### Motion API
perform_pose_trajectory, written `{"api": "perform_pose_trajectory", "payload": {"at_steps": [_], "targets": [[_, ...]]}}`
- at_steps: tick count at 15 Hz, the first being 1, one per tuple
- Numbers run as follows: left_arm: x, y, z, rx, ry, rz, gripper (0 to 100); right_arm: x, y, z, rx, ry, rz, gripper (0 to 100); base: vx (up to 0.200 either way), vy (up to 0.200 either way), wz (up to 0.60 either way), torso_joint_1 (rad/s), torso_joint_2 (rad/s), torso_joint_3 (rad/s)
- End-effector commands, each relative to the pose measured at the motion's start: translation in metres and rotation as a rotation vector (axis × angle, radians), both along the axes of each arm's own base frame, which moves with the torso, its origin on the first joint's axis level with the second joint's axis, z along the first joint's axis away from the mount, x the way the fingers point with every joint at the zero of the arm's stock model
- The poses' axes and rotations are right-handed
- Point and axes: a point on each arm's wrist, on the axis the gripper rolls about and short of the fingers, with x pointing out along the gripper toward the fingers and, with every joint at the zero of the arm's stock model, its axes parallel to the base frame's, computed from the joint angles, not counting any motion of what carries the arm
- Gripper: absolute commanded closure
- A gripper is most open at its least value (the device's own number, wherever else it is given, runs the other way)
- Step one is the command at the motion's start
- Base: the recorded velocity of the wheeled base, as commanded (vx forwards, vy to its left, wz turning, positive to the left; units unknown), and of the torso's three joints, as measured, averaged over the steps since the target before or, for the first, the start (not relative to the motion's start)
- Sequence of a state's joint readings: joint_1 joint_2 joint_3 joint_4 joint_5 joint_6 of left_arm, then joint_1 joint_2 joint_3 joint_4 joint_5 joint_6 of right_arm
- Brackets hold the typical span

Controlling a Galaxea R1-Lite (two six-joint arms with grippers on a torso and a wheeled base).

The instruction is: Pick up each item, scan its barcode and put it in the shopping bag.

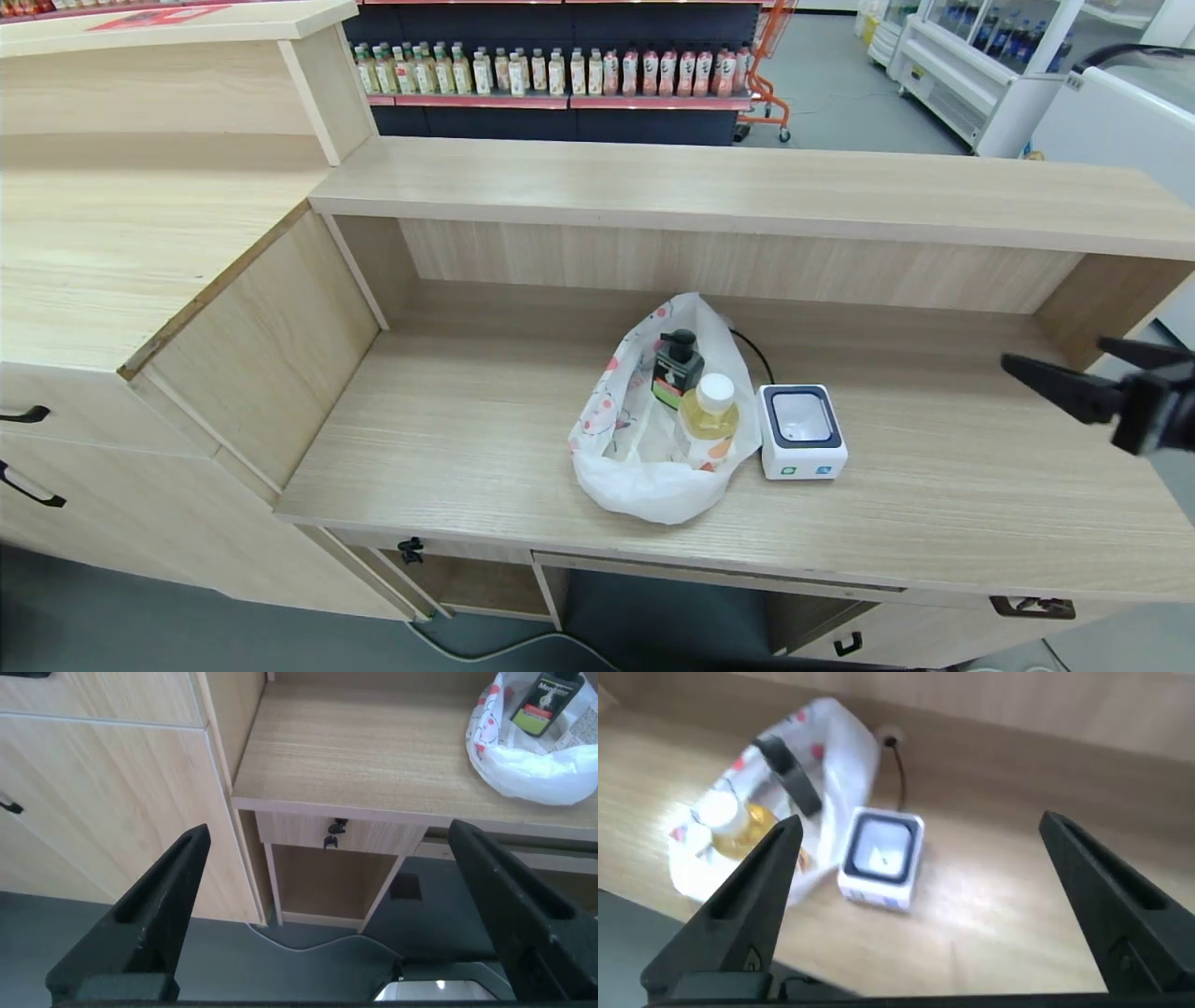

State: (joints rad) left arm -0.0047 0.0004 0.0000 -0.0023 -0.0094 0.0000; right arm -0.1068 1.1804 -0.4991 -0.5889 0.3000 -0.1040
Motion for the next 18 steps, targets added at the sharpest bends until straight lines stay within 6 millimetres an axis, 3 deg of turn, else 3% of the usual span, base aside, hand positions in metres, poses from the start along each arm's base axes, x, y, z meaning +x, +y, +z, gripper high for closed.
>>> {"api": "perform_pose_trajectory", "payload": {"at_steps": [1,3,7,12,18], "targets": [[0.000,0.000,0.000,0.000,-0.001,0.000,0,-0.114,0.005,-0.043,-0.010,-0.064,-0.167,0,0.000,0.000,0.00,0.000,0.00,0.000],[0.000,0.000,0.000,0.000,0.000,0.000,0,-0.154,0.014,-0.075,-0.011,-0.032,-0.124,0,0.000,0.000,0.00,0.000,0.00,0.000],[0.000,0.000,0.000,0.000,-0.001,0.000,0,-0.181,0.016,-0.129,-0.011,-0.052,-0.106,0,0.000,0.000,0.00,0.000,0.00,0.000],[0.000,0.000,0.000,-0.002,-0.001,0.000,0,-0.185,0.015,-0.137,-0.013,-0.023,-0.156,0,0.000,0.000,0.00,0.000,0.00,0.000],[0.000,0.000,0.000,0.000,-0.001,0.000,0,-0.193,0.014,-0.141,-0.006,-0.092,-0.072,0,0.000,0.000,0.00,0.000,0.00,0.000]]}}
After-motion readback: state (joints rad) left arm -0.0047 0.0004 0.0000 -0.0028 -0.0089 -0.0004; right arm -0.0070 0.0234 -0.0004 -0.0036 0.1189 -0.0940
